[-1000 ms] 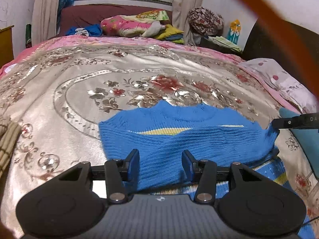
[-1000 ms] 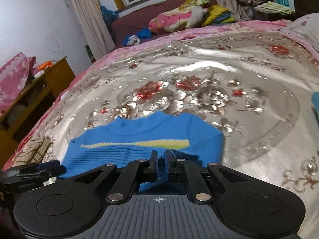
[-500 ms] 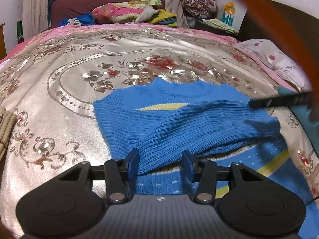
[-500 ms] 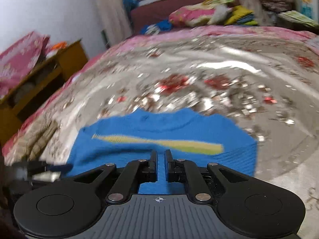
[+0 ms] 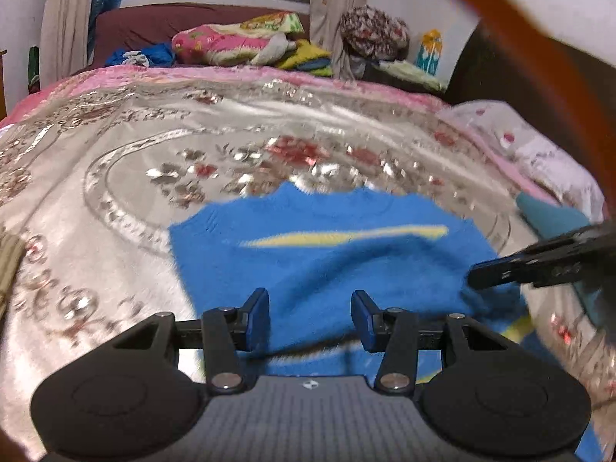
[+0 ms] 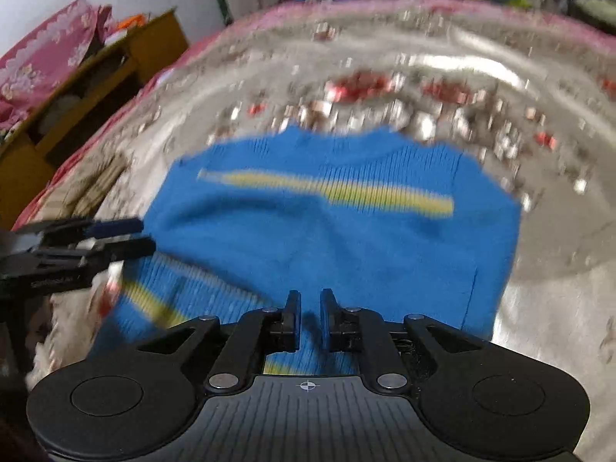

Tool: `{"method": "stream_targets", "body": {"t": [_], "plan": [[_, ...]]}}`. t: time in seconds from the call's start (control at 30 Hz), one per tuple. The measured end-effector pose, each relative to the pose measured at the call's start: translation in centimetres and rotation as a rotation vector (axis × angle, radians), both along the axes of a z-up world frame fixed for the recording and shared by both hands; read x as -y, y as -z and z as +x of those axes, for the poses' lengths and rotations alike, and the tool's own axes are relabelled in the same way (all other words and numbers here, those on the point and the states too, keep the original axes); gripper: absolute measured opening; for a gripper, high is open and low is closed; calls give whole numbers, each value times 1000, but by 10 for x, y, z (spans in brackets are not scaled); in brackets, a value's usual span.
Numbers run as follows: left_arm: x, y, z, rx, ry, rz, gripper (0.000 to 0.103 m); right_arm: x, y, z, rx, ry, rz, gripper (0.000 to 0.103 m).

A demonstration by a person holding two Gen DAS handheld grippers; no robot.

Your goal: Fold small clothes

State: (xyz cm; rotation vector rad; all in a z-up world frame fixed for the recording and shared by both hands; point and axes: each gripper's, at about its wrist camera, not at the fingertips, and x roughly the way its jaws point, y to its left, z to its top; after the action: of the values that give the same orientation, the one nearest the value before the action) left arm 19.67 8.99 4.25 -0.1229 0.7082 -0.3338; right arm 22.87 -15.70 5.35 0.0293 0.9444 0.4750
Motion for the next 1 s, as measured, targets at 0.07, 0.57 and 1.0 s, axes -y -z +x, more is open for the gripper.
{"method": "stream_targets", "body": {"t": [0.07, 0.57, 1.0], "plan": [[7, 3, 9, -13, 11, -32, 52, -6, 1, 8, 19, 19, 38, 13], [16, 3, -21, -100, 161, 41, 51, 15, 5, -3, -39, -24, 80, 14], [20, 5, 11, -56, 94, 3, 52, 64, 5, 38, 66, 168, -10, 32]]}}
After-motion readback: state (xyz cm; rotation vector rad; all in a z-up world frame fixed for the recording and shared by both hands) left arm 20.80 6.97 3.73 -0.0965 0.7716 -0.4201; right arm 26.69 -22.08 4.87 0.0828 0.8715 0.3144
